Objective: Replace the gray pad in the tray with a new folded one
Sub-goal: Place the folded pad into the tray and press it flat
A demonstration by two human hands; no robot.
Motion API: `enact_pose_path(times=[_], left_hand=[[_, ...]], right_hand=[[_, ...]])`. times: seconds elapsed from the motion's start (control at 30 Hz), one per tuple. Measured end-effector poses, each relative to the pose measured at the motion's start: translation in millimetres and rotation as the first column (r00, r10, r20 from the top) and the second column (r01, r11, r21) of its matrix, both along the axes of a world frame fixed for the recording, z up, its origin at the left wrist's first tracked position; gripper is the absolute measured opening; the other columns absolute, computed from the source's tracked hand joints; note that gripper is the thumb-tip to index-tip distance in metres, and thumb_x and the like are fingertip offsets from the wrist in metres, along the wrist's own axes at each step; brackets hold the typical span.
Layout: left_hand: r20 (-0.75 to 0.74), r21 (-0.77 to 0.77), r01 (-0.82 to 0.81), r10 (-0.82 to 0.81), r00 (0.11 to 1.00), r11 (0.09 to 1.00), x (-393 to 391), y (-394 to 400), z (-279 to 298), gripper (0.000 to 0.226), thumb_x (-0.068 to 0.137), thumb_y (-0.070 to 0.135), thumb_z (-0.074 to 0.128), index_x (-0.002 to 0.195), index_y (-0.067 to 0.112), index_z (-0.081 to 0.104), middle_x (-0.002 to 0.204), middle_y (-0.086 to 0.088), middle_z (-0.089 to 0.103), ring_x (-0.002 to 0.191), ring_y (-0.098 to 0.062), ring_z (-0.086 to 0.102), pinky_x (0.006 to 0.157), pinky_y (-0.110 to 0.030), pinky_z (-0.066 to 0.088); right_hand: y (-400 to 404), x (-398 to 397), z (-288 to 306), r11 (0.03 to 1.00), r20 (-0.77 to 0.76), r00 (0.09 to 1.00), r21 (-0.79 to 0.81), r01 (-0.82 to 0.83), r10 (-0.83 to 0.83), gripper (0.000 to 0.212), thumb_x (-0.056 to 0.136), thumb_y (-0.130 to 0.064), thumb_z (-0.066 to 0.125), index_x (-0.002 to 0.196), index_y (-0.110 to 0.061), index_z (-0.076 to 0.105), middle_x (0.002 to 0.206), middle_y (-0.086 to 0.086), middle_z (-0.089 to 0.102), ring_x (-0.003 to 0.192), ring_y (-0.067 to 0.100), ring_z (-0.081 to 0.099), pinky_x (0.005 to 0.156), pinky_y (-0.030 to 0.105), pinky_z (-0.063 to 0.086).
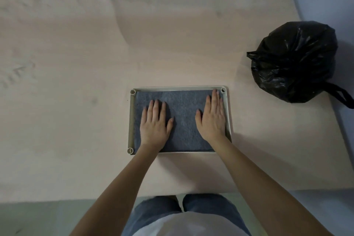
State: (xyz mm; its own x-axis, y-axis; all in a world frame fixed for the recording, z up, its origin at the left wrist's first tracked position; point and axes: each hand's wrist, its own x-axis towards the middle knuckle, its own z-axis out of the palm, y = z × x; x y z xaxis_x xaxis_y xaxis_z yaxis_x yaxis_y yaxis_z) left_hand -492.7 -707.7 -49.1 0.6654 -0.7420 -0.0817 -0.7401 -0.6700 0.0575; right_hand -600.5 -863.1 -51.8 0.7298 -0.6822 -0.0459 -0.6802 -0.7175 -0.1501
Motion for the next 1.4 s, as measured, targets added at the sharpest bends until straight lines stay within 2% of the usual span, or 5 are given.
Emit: enact_pose_path(times=[0.2, 0.57, 1.1, 1.33, 1.4], left_hand=[[-0.037, -0.035, 0.186, -0.188, 0.982, 0.982, 31, 4, -8, 0.067, 0.095, 0.052, 0.022, 0.147, 0.01, 0.028, 0.154, -0.015, 0.023, 0.144, -0.03, 0.019, 0.117, -0.043, 0.007], [-0.166, -0.151, -0.181, 0.156, 0.974, 0.972, 31, 10, -5, 0.069, 0.092, 0.053, 0.023, 0.149, 0.015, 0.025, 0.156, -0.016, 0.015, 0.146, -0.029, 0.01, 0.118, -0.035, 0.007], [-0.081, -0.098, -0.112, 0.104, 0.991, 0.989, 34, 6, 2, 0.06, 0.096, 0.041, 0.027, 0.141, 0.003, 0.04, 0.146, -0.025, 0.034, 0.139, -0.037, 0.029, 0.116, -0.046, 0.02], [-0.224, -0.214, 0.346, -0.391, 0.893, 0.913, -6, 41, 28, 0.054, 0.093, 0.036, 0.037, 0.14, 0.012, 0.044, 0.146, -0.009, 0.043, 0.135, -0.027, 0.04, 0.106, -0.044, 0.04], [-0.248, -0.188, 0.402, -0.44, 0.863, 0.896, -17, 54, 34, 0.056, 0.099, 0.042, 0.026, 0.145, 0.012, 0.034, 0.151, -0.006, 0.033, 0.142, -0.023, 0.027, 0.114, -0.041, 0.026]], right_hand=[[1, 0, -1, 1.0, 0.003, 1.0, 0.018, 0.007, -0.007, 0.07, 0.091, -0.041, 0.025, 0.139, 0.009, 0.034, 0.151, 0.027, 0.02, 0.142, 0.037, 0.019, 0.117, 0.045, 0.018], [2, -1, -1, 1.0, -0.026, 0.999, 0.008, 0.03, -0.03, 0.074, 0.092, -0.043, 0.02, 0.144, 0.009, 0.02, 0.154, 0.024, 0.014, 0.144, 0.032, 0.014, 0.119, 0.039, 0.01], [22, 4, 7, 0.989, -0.043, 0.99, 0.051, 0.138, -0.136, 0.068, 0.092, -0.036, 0.021, 0.142, 0.009, 0.027, 0.151, 0.025, 0.022, 0.142, 0.035, 0.02, 0.117, 0.047, 0.016], [57, -30, 35, 0.843, 0.246, 0.92, 0.379, -0.381, 0.305, 0.058, 0.095, -0.042, 0.023, 0.139, -0.011, 0.044, 0.152, 0.001, 0.032, 0.142, 0.007, 0.013, 0.118, 0.032, 0.014], [53, -43, 41, 0.79, 0.175, 0.848, 0.307, -0.53, 0.501, 0.057, 0.099, -0.043, 0.016, 0.146, -0.013, 0.029, 0.156, -0.003, 0.017, 0.144, 0.006, -0.001, 0.118, 0.026, -0.001]])
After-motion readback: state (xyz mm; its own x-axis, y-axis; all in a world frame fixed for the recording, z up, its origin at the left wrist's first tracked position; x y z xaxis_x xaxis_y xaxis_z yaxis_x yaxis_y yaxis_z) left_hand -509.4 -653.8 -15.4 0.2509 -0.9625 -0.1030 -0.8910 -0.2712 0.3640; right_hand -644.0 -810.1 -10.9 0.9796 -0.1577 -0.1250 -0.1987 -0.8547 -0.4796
